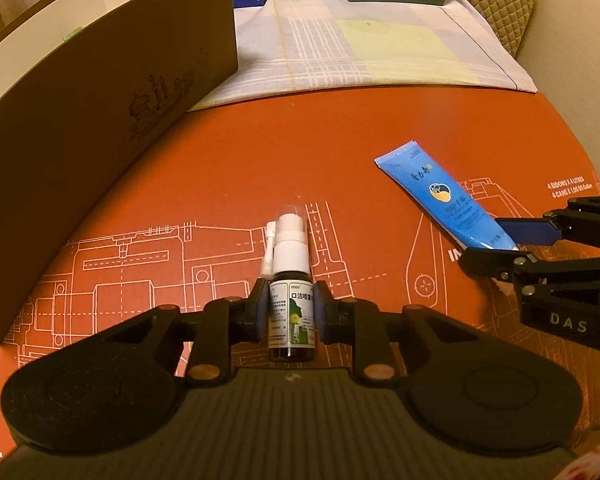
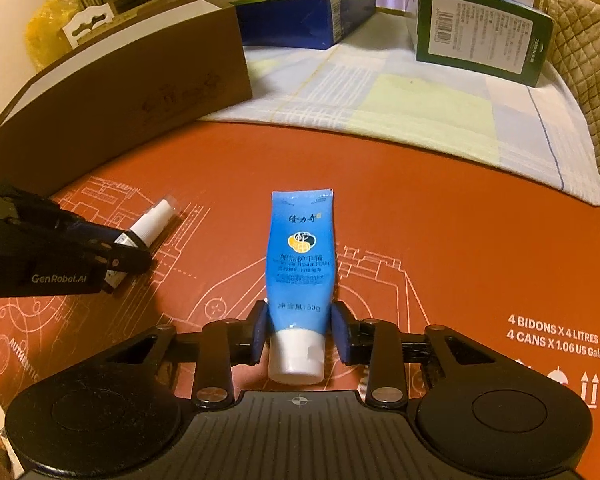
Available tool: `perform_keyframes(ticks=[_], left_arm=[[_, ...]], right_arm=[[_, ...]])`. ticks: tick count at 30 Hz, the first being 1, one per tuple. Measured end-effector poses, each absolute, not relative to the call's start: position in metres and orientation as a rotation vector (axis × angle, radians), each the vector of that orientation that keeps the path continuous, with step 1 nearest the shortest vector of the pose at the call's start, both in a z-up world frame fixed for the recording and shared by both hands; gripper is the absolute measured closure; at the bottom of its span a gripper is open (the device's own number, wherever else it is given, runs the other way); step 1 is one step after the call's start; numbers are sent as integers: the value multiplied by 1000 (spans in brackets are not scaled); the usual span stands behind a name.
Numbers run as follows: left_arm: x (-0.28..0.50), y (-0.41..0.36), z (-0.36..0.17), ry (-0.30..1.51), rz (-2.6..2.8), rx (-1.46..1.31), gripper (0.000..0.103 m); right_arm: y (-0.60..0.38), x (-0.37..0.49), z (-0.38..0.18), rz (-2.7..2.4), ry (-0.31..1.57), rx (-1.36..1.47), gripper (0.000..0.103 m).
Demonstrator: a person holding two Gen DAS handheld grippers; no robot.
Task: Organize rigid objects
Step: 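Grasp the small spray bottle with the left gripper while the right gripper grasps the blue hand-cream tube, then lift and carry the spray bottle and hand-cream tube over the brown box with both grippers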
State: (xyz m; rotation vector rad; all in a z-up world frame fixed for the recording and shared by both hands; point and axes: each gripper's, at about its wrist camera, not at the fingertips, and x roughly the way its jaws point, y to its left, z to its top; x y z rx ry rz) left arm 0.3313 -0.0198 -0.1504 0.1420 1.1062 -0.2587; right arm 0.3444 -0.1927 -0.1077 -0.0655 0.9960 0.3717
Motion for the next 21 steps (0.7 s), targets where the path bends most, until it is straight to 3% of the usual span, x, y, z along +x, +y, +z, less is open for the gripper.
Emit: perform_keyframes(ticks=[21], left_arm=[[327, -5, -130, 1050, -259, 87, 84]], right_arm=[[-189, 342, -92, 404, 950, -41, 74]])
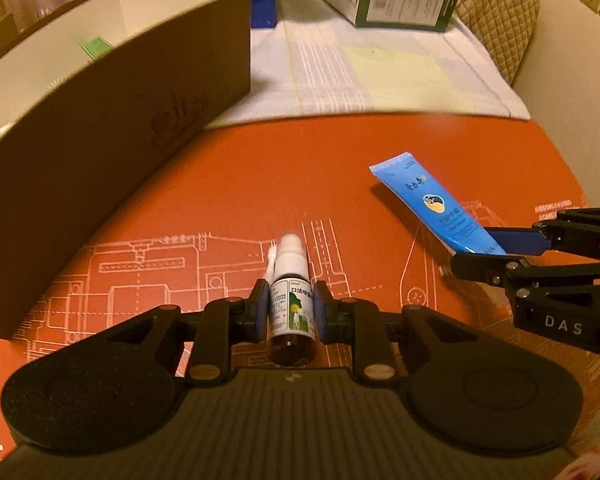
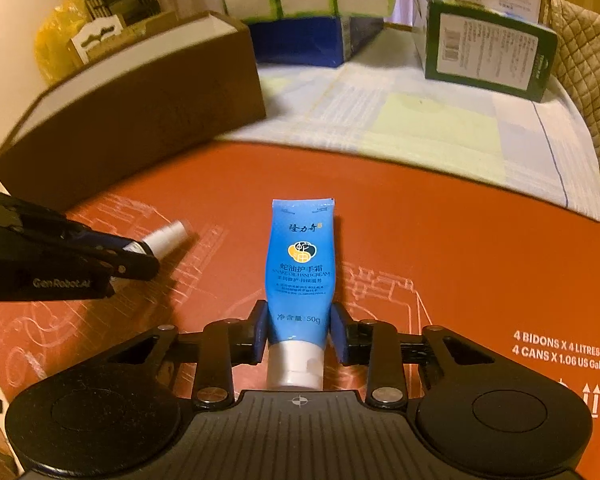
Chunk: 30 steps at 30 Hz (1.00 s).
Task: Organize rigid objects
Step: 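Lift and carry the spray bottle and hand-cream tube over the brown box with both grippers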
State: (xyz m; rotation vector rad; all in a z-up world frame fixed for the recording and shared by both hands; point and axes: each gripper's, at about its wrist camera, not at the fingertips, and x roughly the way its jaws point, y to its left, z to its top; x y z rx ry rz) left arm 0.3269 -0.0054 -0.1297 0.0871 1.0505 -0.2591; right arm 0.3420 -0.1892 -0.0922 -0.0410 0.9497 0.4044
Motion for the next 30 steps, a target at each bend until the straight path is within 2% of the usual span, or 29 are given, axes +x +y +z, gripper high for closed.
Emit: perform_keyframes(ticks=[10, 30], left_arm=[[317, 16, -91, 960, -226, 39, 84], [307, 61, -39, 821, -152, -36, 84]], right_arm=[[-169, 347, -58, 476, 887, -14, 74], [-125, 358, -29, 597, 825, -42, 74]])
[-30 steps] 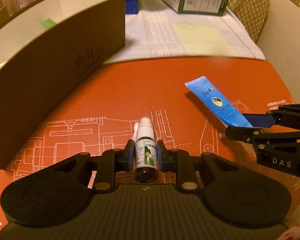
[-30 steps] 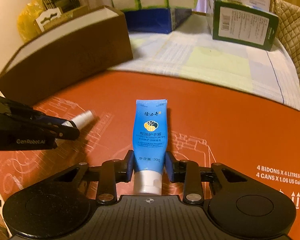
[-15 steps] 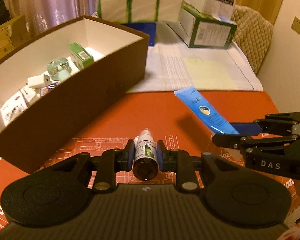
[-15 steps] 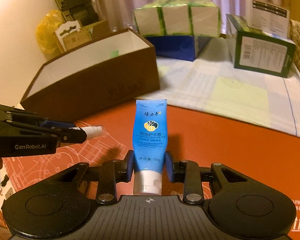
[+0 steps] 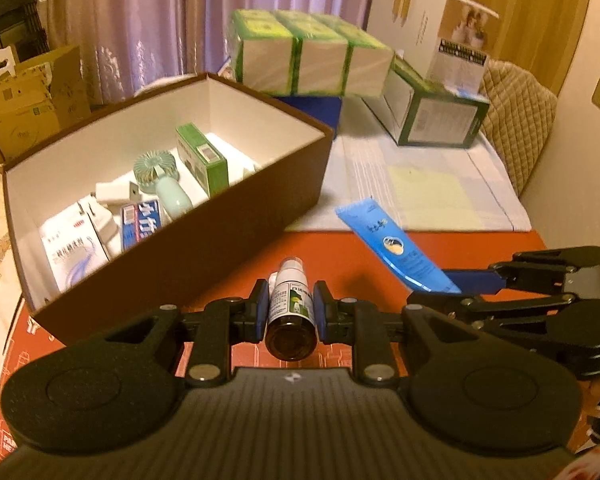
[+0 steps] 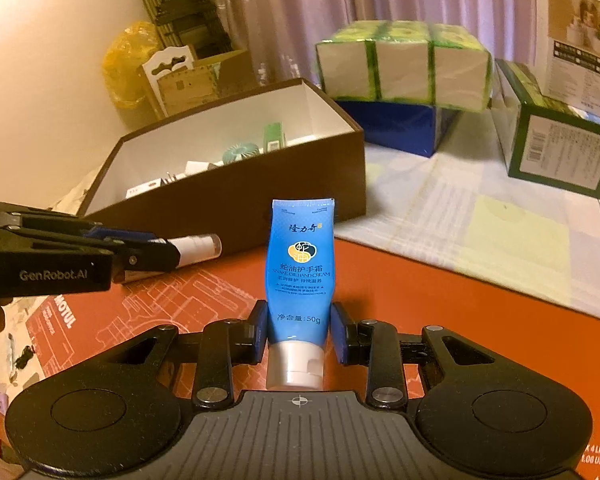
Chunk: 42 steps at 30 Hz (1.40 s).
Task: Organize rigid objects
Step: 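Lift and carry the spray bottle and hand-cream tube over the brown box with both grippers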
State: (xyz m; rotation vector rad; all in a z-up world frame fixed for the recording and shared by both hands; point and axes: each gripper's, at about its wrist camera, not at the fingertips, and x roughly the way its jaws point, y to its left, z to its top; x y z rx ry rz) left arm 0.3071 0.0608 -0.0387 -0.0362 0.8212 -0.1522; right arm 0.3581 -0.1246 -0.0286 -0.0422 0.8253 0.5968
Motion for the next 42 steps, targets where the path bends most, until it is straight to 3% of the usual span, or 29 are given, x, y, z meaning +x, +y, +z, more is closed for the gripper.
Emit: perform_keyframes(ticks=[19, 42], left_arm=[[344, 100, 2, 694, -80, -63, 84], [425, 170, -26, 755, 46, -79, 84]], right_arm=[[-72, 417, 15, 705, 800, -42, 74], [20, 512, 15, 793, 811, -105, 74]])
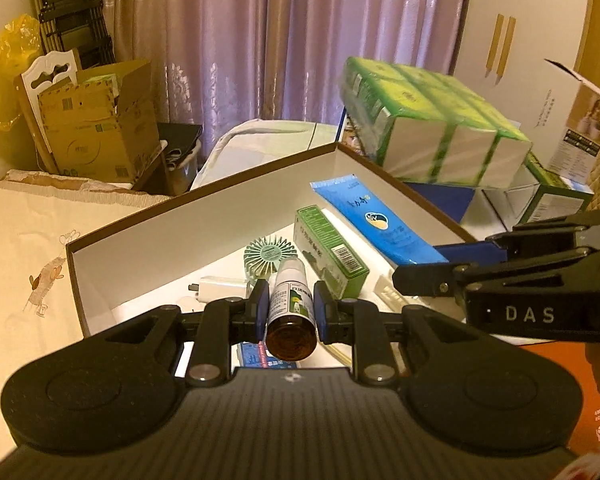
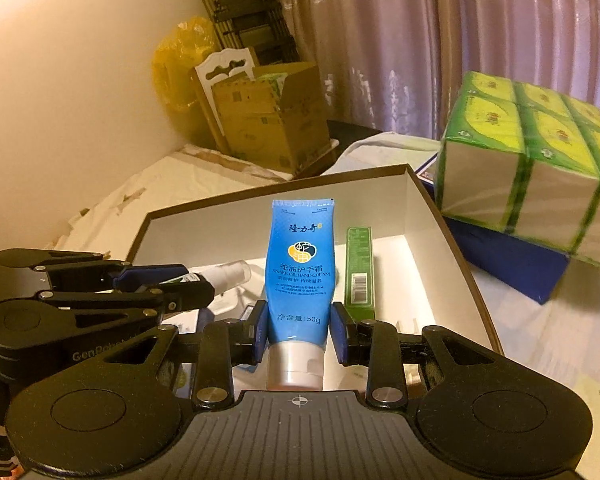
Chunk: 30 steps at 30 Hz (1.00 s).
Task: Organize rigid objects
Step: 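Lift and carry the spray bottle and hand-cream tube over the brown box with both grippers, then lower and open both grippers to release the bottle and tube into the box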
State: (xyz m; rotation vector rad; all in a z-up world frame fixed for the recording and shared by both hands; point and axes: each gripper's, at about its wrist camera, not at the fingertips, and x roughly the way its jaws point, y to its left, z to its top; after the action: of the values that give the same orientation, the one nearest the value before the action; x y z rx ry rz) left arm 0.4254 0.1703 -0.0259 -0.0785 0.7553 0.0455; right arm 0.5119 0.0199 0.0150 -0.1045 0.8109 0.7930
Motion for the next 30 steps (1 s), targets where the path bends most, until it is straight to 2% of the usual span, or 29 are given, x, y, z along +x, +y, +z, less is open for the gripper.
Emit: perform_keyframes(ticks=[17, 30], left_arm=[[459, 182, -70, 857, 49, -98, 84], [472, 175, -79, 881, 7, -112, 84]], right_arm=[[45, 551, -38, 776, 959, -182, 74], [50, 562, -56, 721, 961, -271, 70]])
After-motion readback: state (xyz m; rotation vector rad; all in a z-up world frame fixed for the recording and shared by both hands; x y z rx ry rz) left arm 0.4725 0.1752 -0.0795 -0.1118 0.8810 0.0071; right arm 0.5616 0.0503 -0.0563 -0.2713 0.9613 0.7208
